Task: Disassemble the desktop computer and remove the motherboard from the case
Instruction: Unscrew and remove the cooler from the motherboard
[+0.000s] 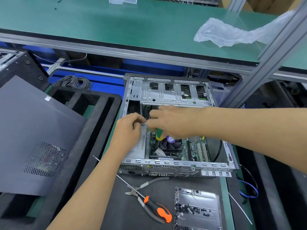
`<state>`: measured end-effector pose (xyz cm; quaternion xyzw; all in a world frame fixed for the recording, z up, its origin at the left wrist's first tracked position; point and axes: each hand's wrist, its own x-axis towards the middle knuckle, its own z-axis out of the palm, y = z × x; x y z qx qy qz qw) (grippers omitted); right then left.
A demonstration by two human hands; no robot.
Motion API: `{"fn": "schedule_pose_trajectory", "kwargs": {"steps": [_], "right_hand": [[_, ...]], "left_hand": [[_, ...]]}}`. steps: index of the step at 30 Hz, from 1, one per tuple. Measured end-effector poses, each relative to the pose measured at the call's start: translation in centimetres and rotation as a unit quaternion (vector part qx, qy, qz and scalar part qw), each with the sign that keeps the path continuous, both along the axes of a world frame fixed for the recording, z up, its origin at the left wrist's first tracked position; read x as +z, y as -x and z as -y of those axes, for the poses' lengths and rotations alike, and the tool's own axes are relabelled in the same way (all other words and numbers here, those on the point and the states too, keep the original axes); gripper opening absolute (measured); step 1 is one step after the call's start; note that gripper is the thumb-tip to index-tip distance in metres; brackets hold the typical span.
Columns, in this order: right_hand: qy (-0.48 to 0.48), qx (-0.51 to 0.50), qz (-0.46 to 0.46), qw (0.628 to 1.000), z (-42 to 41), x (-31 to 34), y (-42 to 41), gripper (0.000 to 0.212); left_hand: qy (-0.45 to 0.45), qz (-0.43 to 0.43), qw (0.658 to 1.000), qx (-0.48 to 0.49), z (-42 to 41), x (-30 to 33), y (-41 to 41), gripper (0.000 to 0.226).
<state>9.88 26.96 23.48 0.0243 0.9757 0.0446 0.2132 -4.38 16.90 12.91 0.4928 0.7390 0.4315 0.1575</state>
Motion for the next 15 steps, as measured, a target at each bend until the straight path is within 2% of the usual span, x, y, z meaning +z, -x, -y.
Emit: {"fn": "schedule_pose_trajectory", "kwargs": {"steps": [2, 3, 5, 8, 12, 13, 15], "right_hand": [[0.087, -0.137, 0.021, 0.987, 0.06, 0.0, 0.03, 0.051], [0.094, -0.185, 0.024, 0.978, 0.08, -0.07, 0.14, 0.056], [0.027, -0.217, 0.023, 0.976, 0.15, -0.06, 0.45, 0.058], [-0.089, -0.096, 0.009, 0.991, 0.21, -0.26, 0.7, 0.045], [-0.078, 0.105, -0.001, 0.991, 0.41, -0.42, 0.38, 0.024], [-0.081, 0.133, -0.006, 0.988, 0.29, -0.46, 0.22, 0.022], [-0.073, 0.13, -0.014, 0.989, -0.1, -0.5, -0.16, 0.026]], "left_hand": [[-0.005, 0.002, 1.0, -0.004, 0.03, 0.01, -0.01, 0.034], [-0.006, 0.006, 1.0, -0.004, 0.03, 0.04, -0.03, 0.034], [-0.005, 0.011, 1.0, 0.001, 0.03, 0.06, -0.09, 0.033], [0.001, 0.005, 1.0, 0.0, 0.03, 0.04, -0.03, 0.033], [-0.001, 0.002, 1.0, -0.001, 0.08, 0.26, -0.08, 0.033], [-0.002, 0.002, 1.0, -0.002, 0.1, 0.3, -0.12, 0.033], [-0.002, -0.001, 1.0, -0.004, 0.12, 0.25, -0.11, 0.033]]}}
